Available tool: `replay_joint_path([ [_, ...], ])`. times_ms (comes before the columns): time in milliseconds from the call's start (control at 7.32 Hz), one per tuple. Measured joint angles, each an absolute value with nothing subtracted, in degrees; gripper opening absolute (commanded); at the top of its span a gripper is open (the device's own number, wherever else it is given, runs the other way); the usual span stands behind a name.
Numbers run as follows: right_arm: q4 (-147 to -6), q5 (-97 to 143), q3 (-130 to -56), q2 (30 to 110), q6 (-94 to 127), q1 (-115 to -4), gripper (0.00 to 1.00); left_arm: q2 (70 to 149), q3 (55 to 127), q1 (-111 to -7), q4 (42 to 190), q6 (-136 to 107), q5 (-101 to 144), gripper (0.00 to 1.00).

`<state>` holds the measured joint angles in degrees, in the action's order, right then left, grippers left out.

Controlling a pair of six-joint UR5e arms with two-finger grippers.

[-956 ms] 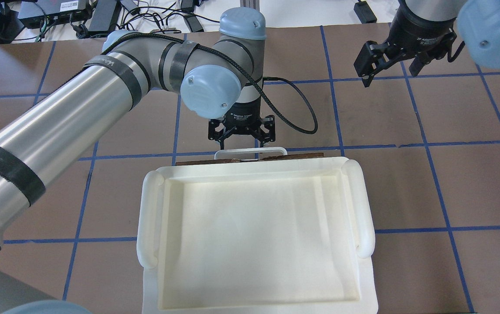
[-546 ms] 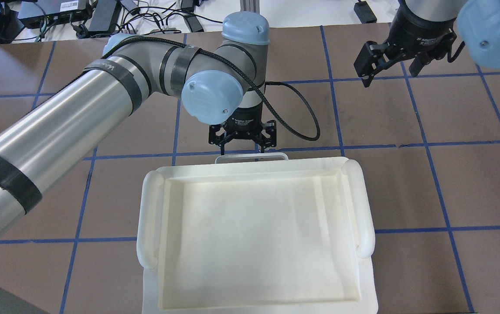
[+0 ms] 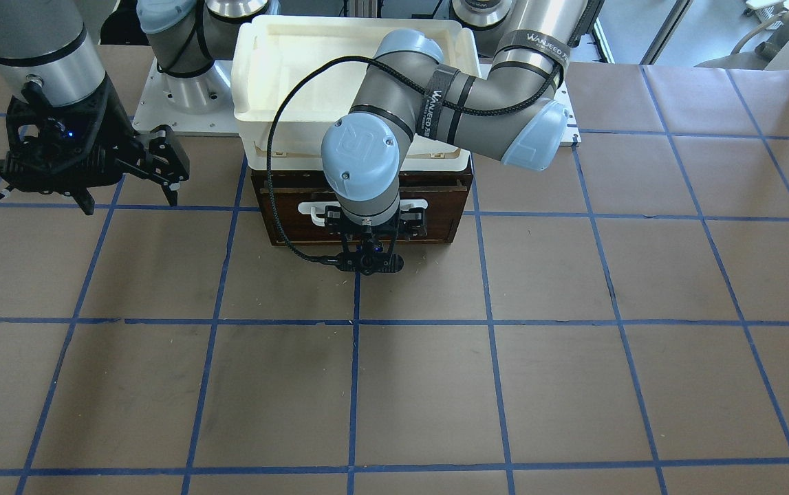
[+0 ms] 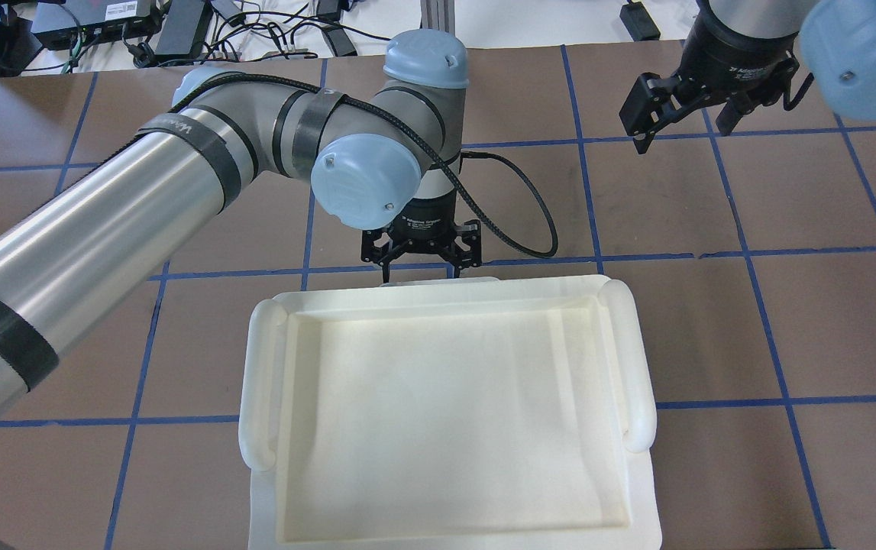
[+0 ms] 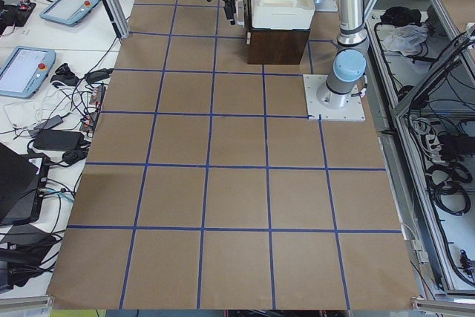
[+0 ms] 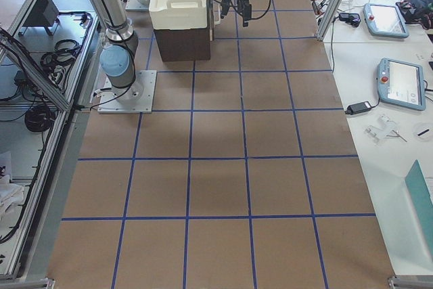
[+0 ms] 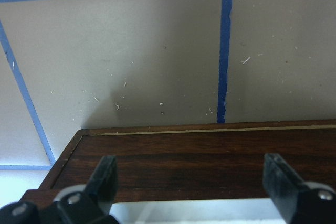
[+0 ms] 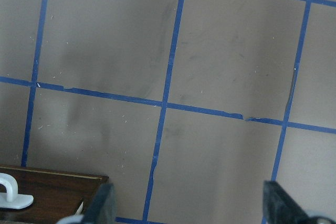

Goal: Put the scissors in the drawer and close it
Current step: 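Keep pushing the drawer with the left gripper until fully shut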

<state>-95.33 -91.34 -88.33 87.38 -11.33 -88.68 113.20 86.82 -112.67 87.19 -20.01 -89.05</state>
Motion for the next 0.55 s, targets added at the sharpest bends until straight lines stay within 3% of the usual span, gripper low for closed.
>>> replay_joint_path([
  [546, -95.2, -92.7, -88.4, 87.4, -11.4, -88.6, 1.00, 112.4, 87.8, -112.7, 87.2, -20.0, -88.9, 1.00],
])
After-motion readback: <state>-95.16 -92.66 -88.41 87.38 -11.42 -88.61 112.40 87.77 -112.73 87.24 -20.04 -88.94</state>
